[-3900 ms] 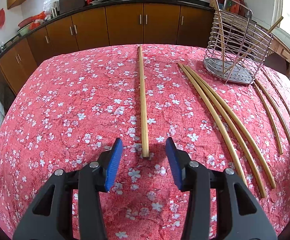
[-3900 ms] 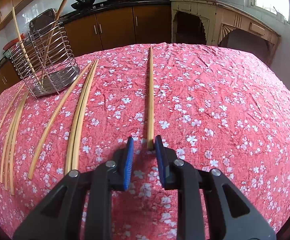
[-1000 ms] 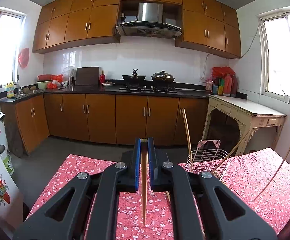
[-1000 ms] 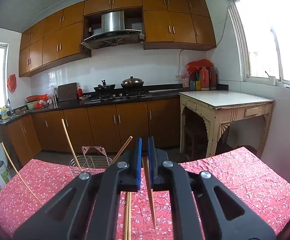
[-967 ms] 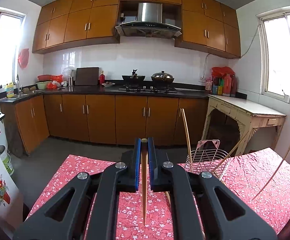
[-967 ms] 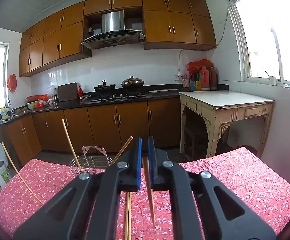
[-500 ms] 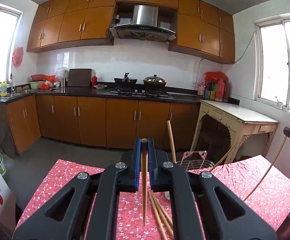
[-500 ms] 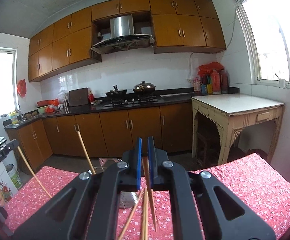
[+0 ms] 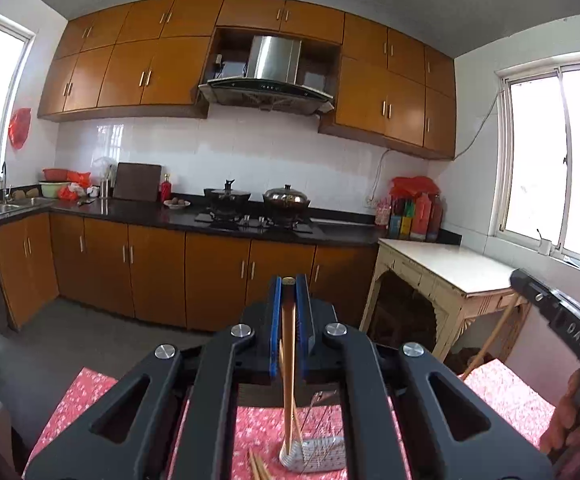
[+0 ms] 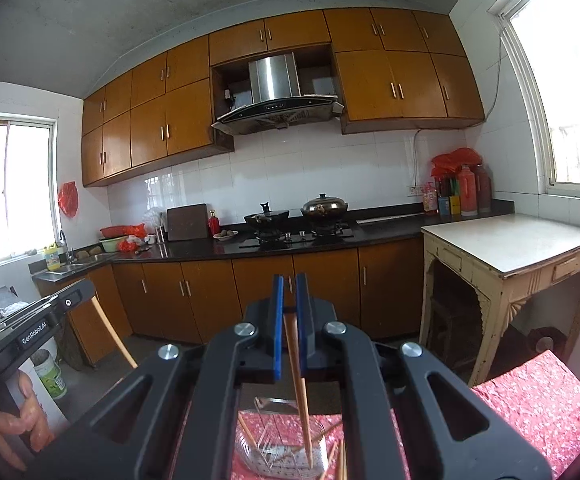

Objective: Organize utensils
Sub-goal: 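Lower both chopsticks into the wire holder from above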

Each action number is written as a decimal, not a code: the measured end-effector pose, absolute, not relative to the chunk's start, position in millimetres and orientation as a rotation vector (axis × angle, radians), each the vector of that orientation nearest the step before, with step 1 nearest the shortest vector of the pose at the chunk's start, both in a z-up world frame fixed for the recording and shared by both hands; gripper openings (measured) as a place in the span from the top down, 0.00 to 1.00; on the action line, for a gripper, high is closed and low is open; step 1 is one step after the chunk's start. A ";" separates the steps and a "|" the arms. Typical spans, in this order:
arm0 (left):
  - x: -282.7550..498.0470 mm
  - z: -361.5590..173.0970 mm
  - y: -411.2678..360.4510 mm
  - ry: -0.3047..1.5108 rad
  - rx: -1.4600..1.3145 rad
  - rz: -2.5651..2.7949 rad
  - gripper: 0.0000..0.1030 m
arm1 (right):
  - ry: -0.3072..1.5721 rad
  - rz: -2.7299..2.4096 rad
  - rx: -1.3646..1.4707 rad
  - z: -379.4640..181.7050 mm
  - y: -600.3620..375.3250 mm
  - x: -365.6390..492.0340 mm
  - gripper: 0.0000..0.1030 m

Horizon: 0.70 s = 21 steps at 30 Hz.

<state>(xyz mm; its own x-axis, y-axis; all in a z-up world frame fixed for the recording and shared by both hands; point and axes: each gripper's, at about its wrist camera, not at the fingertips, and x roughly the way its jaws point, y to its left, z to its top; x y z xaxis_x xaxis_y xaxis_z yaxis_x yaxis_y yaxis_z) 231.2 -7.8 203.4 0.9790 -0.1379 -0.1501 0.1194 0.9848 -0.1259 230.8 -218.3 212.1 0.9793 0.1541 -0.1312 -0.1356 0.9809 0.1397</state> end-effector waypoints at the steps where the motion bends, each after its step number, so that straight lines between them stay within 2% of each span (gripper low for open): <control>1: 234.5 207.3 -10.5 0.151 -0.117 -0.130 0.93 | 0.140 0.147 0.134 214.6 -215.7 237.7 0.93; 8: 271.1 196.8 -34.6 0.159 -0.107 -0.126 0.93 | 0.144 0.163 0.160 211.5 -204.2 283.7 0.93; 21: 317.5 133.3 -42.7 0.281 -0.124 -0.111 0.93 | 0.304 0.188 0.217 143.9 -208.1 338.6 0.93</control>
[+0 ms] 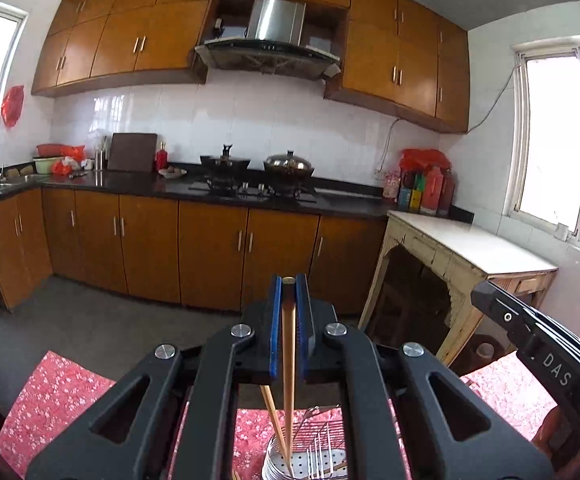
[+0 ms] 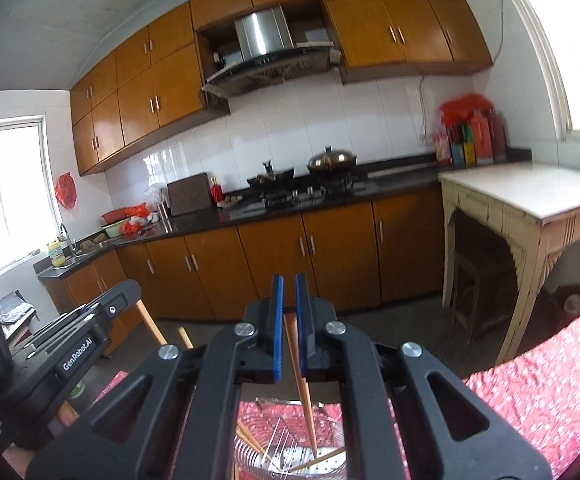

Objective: Organize utensils
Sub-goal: 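Lower both chopsticks into the wire holder from above, then open both tools to release the chopsticks into the holder, then close the right tool on a chopstick while the left tool approaches another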

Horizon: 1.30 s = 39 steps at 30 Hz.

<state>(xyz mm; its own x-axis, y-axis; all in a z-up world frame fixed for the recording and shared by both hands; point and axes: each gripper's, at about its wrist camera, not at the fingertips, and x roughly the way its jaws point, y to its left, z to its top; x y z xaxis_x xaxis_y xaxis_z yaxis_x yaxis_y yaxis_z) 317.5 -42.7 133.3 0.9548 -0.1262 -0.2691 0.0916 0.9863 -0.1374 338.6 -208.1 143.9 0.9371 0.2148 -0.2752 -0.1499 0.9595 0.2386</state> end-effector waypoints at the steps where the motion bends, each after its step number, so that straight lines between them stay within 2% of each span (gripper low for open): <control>1: 319.0 129.0 -43.1 0.295 -0.116 -0.109 0.93 | 0.320 0.188 0.218 138.7 -209.2 341.6 0.93; 3: 319.7 125.4 -41.8 0.315 -0.113 -0.104 0.93 | 0.353 0.182 0.213 129.7 -211.1 347.3 0.92; 4: 320.7 125.7 -41.1 0.318 -0.114 -0.100 0.93 | 0.369 0.169 0.213 125.8 -213.5 349.2 0.87; 5: 321.0 126.3 -39.8 0.321 -0.113 -0.096 0.92 | 0.375 0.158 0.214 123.4 -215.1 349.0 0.74; 6: 318.7 126.6 -36.5 0.325 -0.110 -0.089 0.87 | 0.373 0.135 0.216 121.6 -219.0 347.2 0.66; 7: 317.7 128.1 -33.8 0.325 -0.108 -0.082 0.72 | 0.366 0.119 0.214 119.7 -222.4 343.9 0.58; 9: 309.4 129.9 -25.8 0.307 -0.105 -0.054 0.53 | 0.363 0.095 0.207 118.4 -229.6 338.9 0.58; 20: 262.1 116.0 18.1 0.346 -0.108 0.015 0.53 | 0.373 -0.017 0.245 103.9 -288.1 276.5 0.58; 24: 244.8 89.6 27.9 0.400 -0.098 0.023 0.53 | 0.427 -0.037 0.240 70.2 -297.8 246.6 0.58; 30: 214.8 23.1 28.3 0.529 -0.043 -0.004 0.53 | 0.585 -0.013 0.208 -5.3 -292.0 211.6 0.58; 33: 202.0 -13.6 27.4 0.621 -0.055 -0.053 0.53 | 0.678 0.018 0.170 -44.2 -278.7 202.2 0.64; 35: 195.0 -36.7 23.9 0.676 -0.052 -0.074 0.53 | 0.755 0.049 0.137 -73.5 -265.7 197.7 0.76; 37: 190.9 -54.3 17.6 0.721 -0.034 -0.090 0.53 | 0.800 0.068 0.118 -93.1 -256.3 195.9 0.83; 39: 187.1 -65.4 12.1 0.743 -0.017 -0.100 0.53 | 0.829 0.074 0.103 -107.3 -248.8 195.3 0.85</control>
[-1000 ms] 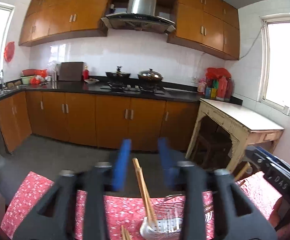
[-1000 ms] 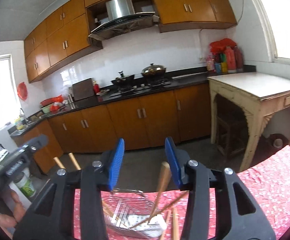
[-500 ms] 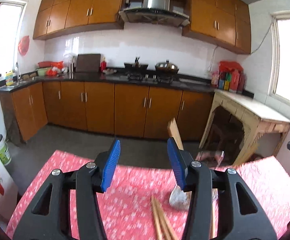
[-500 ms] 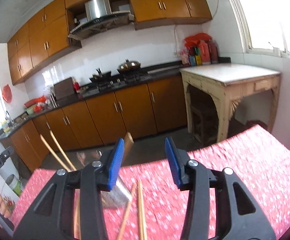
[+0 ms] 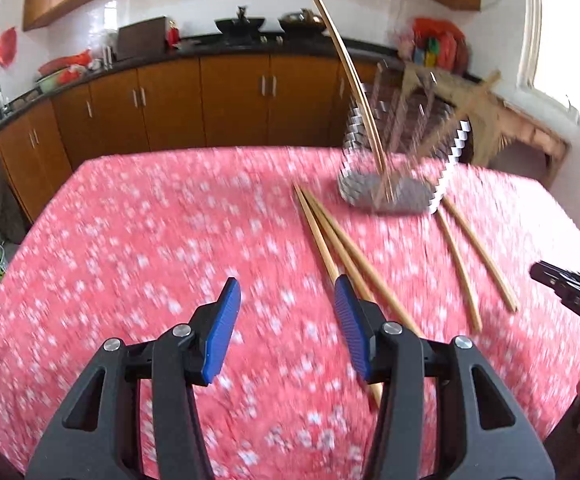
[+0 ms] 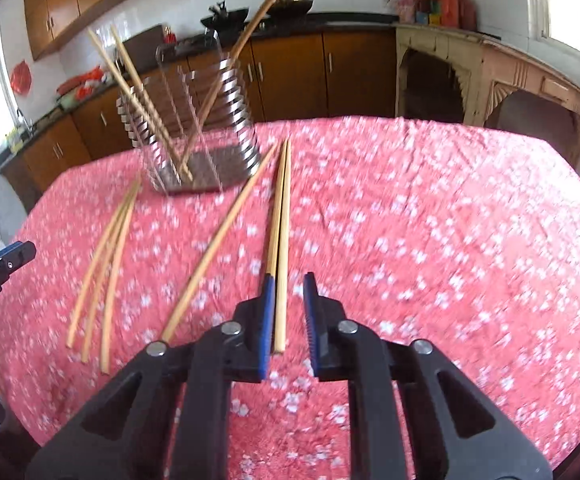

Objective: Organize utensils
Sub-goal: 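Close the right tool on a chopstick while the left tool approaches another, then grasp a chopstick with the left tool while the right tool regrasps its chopstick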

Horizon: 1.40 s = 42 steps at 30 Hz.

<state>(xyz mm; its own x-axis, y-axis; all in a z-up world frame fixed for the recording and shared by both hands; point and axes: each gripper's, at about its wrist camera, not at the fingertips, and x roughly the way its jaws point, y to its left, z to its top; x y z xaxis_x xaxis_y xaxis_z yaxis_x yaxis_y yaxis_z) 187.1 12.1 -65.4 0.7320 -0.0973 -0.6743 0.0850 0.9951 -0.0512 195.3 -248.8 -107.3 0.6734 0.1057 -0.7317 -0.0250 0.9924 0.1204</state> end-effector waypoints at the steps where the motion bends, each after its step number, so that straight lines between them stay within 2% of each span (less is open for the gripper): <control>1: 184.5 -71.6 8.4 0.754 -0.005 -0.106 0.53 | 0.842 0.074 0.104 -114.1 -246.8 195.8 0.86; 24: 193.1 -108.8 -19.3 0.889 0.016 -0.168 0.53 | 0.900 0.081 0.031 -136.6 -237.1 215.6 0.91; 26: 196.7 -111.8 -24.7 0.900 0.025 -0.160 0.57 | 0.902 0.049 0.040 -137.0 -240.7 219.8 0.93; 29: 200.9 -115.4 -32.7 0.908 0.065 -0.132 0.73 | 0.903 -0.029 0.087 -137.3 -257.1 229.6 0.93; 31: 205.0 -115.6 -32.8 0.911 0.079 -0.106 0.90 | 0.900 -0.089 0.126 -137.0 -275.0 233.4 0.93; 34: 218.1 -114.8 -19.2 0.922 0.061 -0.072 0.93 | 0.895 -0.136 0.169 -137.1 -297.7 233.7 0.93; 42: 268.2 -115.2 27.6 0.922 0.064 0.012 0.93 | 0.889 -0.161 0.197 -137.6 -324.0 249.8 0.93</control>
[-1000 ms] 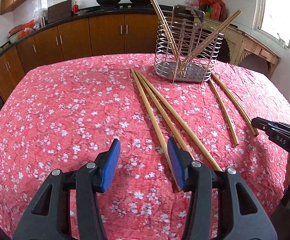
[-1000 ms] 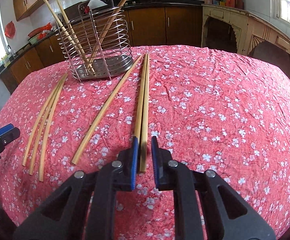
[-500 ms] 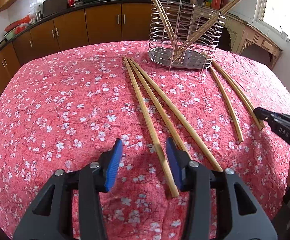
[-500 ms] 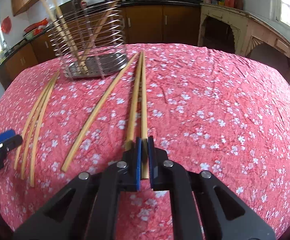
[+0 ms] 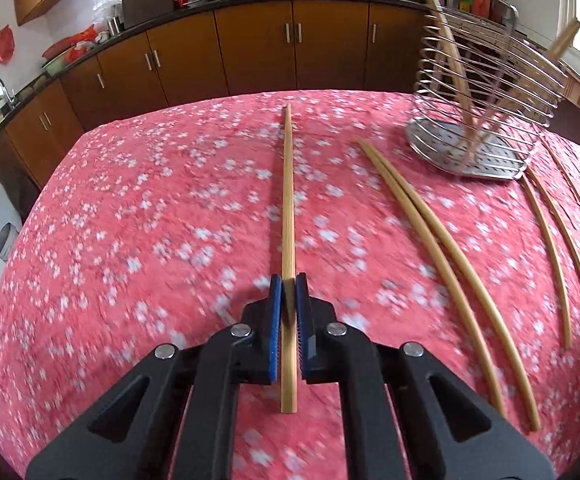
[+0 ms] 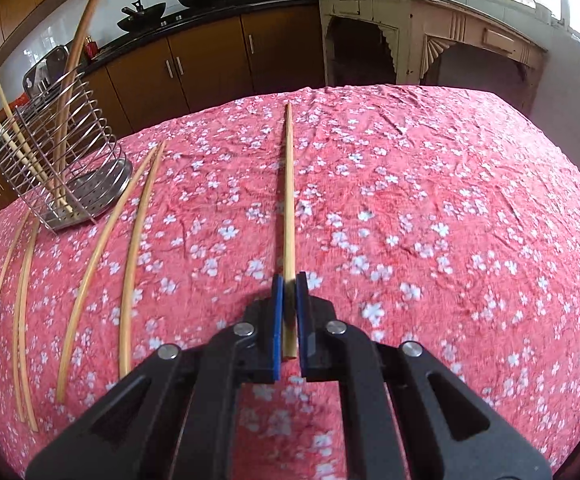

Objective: Organize utensils
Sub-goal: 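Grasp a chopstick with the left tool while the right tool regrasps its chopstick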

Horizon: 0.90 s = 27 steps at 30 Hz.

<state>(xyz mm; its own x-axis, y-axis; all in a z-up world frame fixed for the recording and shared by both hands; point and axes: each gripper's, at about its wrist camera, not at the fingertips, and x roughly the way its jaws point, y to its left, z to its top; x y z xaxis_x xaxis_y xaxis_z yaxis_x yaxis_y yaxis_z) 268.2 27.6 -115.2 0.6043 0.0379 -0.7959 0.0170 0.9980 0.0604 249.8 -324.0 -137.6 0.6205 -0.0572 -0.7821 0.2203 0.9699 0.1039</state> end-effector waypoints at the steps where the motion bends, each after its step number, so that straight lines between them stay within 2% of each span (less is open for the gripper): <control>1: 271.5 -115.1 29.6 0.922 0.064 0.006 0.93 | 0.886 -0.155 0.194 -137.6 -324.1 252.2 0.93; 3: 270.3 -113.8 37.3 0.916 0.048 0.001 0.92 | 0.889 -0.136 0.192 -136.7 -321.7 252.1 0.92; 5: 262.3 -112.0 43.6 0.902 0.029 -0.022 0.88 | 0.887 -0.118 0.208 -135.2 -322.4 246.5 0.90; 6: 257.9 -111.1 45.9 0.897 0.029 -0.028 0.73 | 0.882 -0.110 0.207 -134.1 -322.5 241.4 0.89; 7: 249.0 -110.4 49.1 0.884 0.031 -0.021 0.51 | 0.879 -0.105 0.199 -133.4 -321.8 236.7 0.85; 8: 242.2 -109.7 50.9 0.872 0.030 -0.019 0.46 | 0.877 -0.104 0.195 -133.2 -321.6 231.1 0.83; 14: 221.9 -116.9 46.5 0.887 0.042 -0.056 0.45 | 0.889 -0.090 0.136 -135.4 -307.9 218.5 0.83; 18: 225.0 -117.4 43.9 0.898 0.048 -0.057 0.56 | 0.891 -0.088 0.120 -135.7 -303.3 219.8 0.83; 27: 221.8 -118.4 43.1 0.897 0.047 -0.054 0.58 | 0.890 -0.083 0.136 -136.1 -309.2 220.6 0.84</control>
